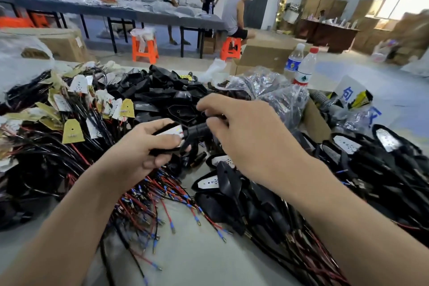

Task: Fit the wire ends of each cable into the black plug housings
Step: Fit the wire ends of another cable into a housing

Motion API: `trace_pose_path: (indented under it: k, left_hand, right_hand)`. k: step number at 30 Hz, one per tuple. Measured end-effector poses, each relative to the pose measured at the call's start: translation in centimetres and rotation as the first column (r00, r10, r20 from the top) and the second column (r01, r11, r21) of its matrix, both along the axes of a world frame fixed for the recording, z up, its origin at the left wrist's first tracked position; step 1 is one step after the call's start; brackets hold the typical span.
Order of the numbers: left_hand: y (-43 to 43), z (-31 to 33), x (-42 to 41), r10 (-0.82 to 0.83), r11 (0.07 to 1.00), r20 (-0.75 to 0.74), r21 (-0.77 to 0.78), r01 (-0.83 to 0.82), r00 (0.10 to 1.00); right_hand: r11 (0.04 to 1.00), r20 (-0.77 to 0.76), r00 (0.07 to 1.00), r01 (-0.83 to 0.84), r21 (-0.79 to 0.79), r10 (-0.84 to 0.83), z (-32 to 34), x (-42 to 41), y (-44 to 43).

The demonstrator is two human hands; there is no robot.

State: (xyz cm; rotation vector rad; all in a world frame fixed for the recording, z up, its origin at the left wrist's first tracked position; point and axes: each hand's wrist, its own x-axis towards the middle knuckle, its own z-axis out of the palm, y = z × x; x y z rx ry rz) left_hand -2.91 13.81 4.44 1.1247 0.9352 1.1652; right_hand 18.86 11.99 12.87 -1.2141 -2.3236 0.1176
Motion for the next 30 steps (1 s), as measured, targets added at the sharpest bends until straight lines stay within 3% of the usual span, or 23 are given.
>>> trace_pose_path:
  k: [3,6,8,11,12,14,16,17,18,20,23,25,27,30]
  left_hand:
    - [0.7,1.3,3.1,-0.001,1.0,0.059,0.025,0.0,0.998]
    - [1.9,2.7,6.7,0.092,0.995,0.244,0.024,-0.101,0.965]
    - [2.6,3.7,8.8,0.112,0.992,0.403,0.008,-0.125,0.908]
    - [3.5,4.2,10.9,0.044,0.997,0.487,0.04,-0.073,0.872]
    - [3.8,4.0,11.5,0.041,0.996,0.403,0.055,-0.069,0.914]
    - [4.0,3.1,12.9,0.069,0.993,0.084,0.088,-0.076,0.994]
    - [3.9,1.6,14.2,0.128,0.98,-0.27,0.184,-0.079,0.954]
    - [3.8,0.9,14.8,0.161,0.964,-0.439,0.263,-0.044,0.884]
    - [3.6,0.1,15.4,0.183,0.943,-0.573,0.332,0.022,0.799]
    - [3.5,-1.1,16.7,0.181,0.918,-0.717,0.37,0.147,0.674]
    - [3.7,-2.5,18.3,0.265,0.893,-0.785,0.419,0.165,0.56]
    - [4.2,-2.9,18.6,0.371,0.862,-0.748,0.497,0.095,0.55]
    - [4.7,-3.3,18.5,0.431,0.852,-0.716,0.524,0.015,0.549]
    - [4.9,-3.9,17.9,0.443,0.86,-0.682,0.507,-0.06,0.582]
  right_hand:
    - [0.997,-0.004,1.0,0.023,0.072,-0.023,1.7,2.3,-0.6]
    - [0.982,-0.102,0.994,0.046,0.185,-0.028,3.3,4.8,0.0]
    - [0.981,-0.302,0.953,0.05,0.189,0.01,3.6,6.3,1.4]
    - [0.992,-0.657,0.754,0.071,0.104,0.015,3.4,7.8,4.2]
    - [0.994,-0.75,0.662,0.091,0.066,-0.011,3.2,8.2,5.1]
    - [0.994,-0.895,0.439,0.101,-0.042,-0.083,3.0,9.1,6.7]
    - [0.99,-0.958,0.255,0.085,-0.111,-0.13,3.3,9.9,7.8]
    - [0.988,-0.964,0.228,0.101,-0.117,-0.138,3.7,10.1,8.1]
    - [0.986,-0.959,0.25,0.131,-0.105,-0.135,4.2,10.3,8.0]
    - [0.977,-0.915,0.384,0.207,-0.048,-0.126,5.5,10.7,7.7]
    - [0.954,-0.731,0.646,0.299,-0.02,-0.218,7.4,11.6,8.0]
    - [0.932,-0.523,0.779,0.349,-0.097,-0.346,7.4,12.3,8.7]
    - [0.888,-0.353,0.815,0.415,-0.196,-0.459,5.2,12.9,9.3]
    - [0.787,-0.252,0.755,0.52,-0.333,-0.606,-0.7,14.3,9.0]
